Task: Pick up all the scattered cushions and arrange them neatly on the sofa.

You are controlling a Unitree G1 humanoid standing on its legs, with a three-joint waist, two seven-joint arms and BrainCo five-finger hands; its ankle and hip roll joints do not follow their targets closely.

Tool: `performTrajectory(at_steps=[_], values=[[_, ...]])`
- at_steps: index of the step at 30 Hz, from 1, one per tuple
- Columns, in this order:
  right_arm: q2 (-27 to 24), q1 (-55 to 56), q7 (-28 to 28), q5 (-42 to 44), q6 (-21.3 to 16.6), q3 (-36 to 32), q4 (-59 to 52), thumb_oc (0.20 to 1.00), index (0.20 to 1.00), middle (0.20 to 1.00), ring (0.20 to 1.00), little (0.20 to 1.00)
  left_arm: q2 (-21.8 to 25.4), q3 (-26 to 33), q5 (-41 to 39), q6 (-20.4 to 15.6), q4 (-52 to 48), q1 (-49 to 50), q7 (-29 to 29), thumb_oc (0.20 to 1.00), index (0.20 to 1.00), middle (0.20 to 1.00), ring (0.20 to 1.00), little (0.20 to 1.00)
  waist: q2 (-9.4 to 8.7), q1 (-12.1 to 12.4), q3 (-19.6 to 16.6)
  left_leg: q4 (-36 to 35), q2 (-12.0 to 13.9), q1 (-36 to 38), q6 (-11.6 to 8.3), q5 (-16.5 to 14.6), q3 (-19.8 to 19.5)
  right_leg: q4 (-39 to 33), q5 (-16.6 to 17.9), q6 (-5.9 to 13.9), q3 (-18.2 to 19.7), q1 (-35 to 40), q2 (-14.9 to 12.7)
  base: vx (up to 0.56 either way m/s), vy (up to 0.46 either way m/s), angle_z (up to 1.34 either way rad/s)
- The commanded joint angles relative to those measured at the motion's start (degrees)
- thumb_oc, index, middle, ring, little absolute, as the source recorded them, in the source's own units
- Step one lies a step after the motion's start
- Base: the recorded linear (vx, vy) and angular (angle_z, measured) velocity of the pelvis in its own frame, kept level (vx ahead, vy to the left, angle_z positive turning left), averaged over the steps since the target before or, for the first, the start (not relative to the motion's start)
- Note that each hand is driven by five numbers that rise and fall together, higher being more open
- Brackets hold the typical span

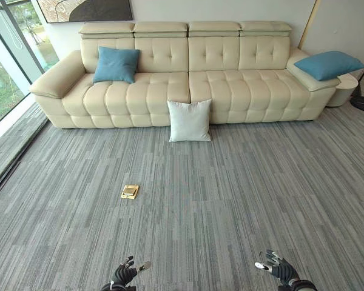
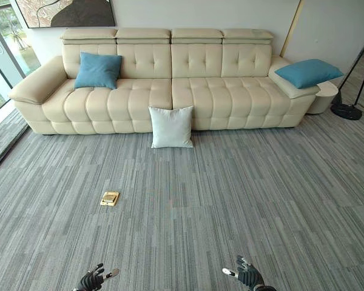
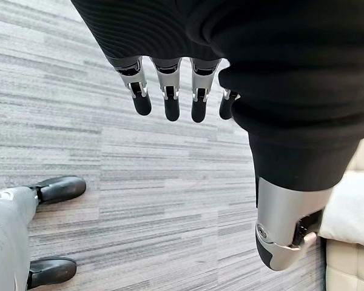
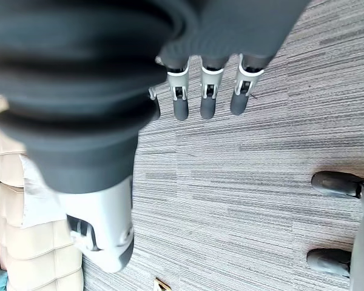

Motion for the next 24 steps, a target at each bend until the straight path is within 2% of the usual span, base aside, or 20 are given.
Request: performTrajectory(at_steps=[1,13,19,21,22,23,24], values=[[-0.1,-2.7,-0.1,-0.2,-2.5,-0.3,-1.3,1.0,1.0,1.0,1.0,1.0,-0.2,-0.7,-1.3,-1.2,0.0,-3.3,0.0,1.0,1.0,1.0,1.0,1.0,0.51,-0.1,-0.5,0.0,2.9,3.2,-4.38,-3.9,-2.8,0.0,-3.3,2.71,-3.2,0.3,-2.2,0.0,0.0,0.0],[-0.1,-2.8,-0.2,-0.3,-2.0,-0.1,-2.2,1.0,1.0,1.0,1.0,1.0,-0.3,-0.9,-1.2,-1.0,-1.6,-2.5,1.0,1.0,1.0,1.0,1.0,1.0,0.55,0.0,0.4,0.0,2.5,2.7,-3.78,-4.2,-3.2,0.0,-3.6,3.02,-3.5,0.0,-2.5,0.03,0.023,0.03],[0.5,-3.4,-0.5,-0.3,-2.1,-0.4,-1.8,1.0,1.0,1.0,1.0,1.0,-0.4,-1.0,-1.0,-0.8,-1.7,-2.6,1.1,1.0,1.0,1.0,1.0,1.0,0.62,0.0,1.1,0.0,1.4,2.5,-2.21,-4.7,-4.3,0.8,-4.5,3.64,-3.7,1.2,-3.1,0.1,0.106,0.01],[0.6,-3.5,-0.5,-0.6,-2.5,-0.4,-1.7,1.0,1.0,1.0,1.0,1.0,-0.2,-1.5,-0.5,-0.5,-2.6,-2.7,0.8,1.0,1.0,1.0,1.0,1.0,1.34,0.2,1.4,0.0,1.3,2.4,-1.3,-4.7,-4.6,8.9,-7.5,4.76,-3.3,-1.7,-3.7,0.07,0.168,0.02],[0.9,-3.5,-0.5,-0.5,-2.7,-0.4,-1.3,1.0,1.0,1.0,1.0,1.0,0.0,-1.5,-0.3,-0.4,-3.0,-2.8,0.8,1.0,1.0,1.0,1.0,1.0,1.62,0.4,1.4,0.0,1.2,2.4,-0.68,-4.6,-4.8,14.8,-8.3,5.93,-3.0,-4.2,-4.1,0.09,0.205,-0.01],[1.1,-3.5,-0.4,-0.4,-2.9,-0.3,-1.0,1.0,1.0,1.0,1.0,1.0,0.0,-1.5,-0.2,-0.2,-3.2,-2.8,0.7,1.0,1.0,1.0,1.0,1.0,1.83,0.6,1.3,0.0,1.1,2.2,-0.07,-4.7,-4.7,21.0,-8.2,6.95,-2.5,-7.2,-4.5,0.08,0.213,-0.12],[1.1,-3.6,-0.3,-0.6,-3.0,-0.1,-1.0,1.0,1.0,1.0,1.0,1.0,-0.1,-1.5,-0.3,-0.3,-3.2,-2.7,0.7,1.0,1.0,1.0,1.0,1.0,1.82,0.8,1.4,0.0,0.8,2.0,0.47,-4.4,-4.7,30.4,-6.9,7.61,-1.2,-12.5,-5.3,0.07,0.184,-0.3]])
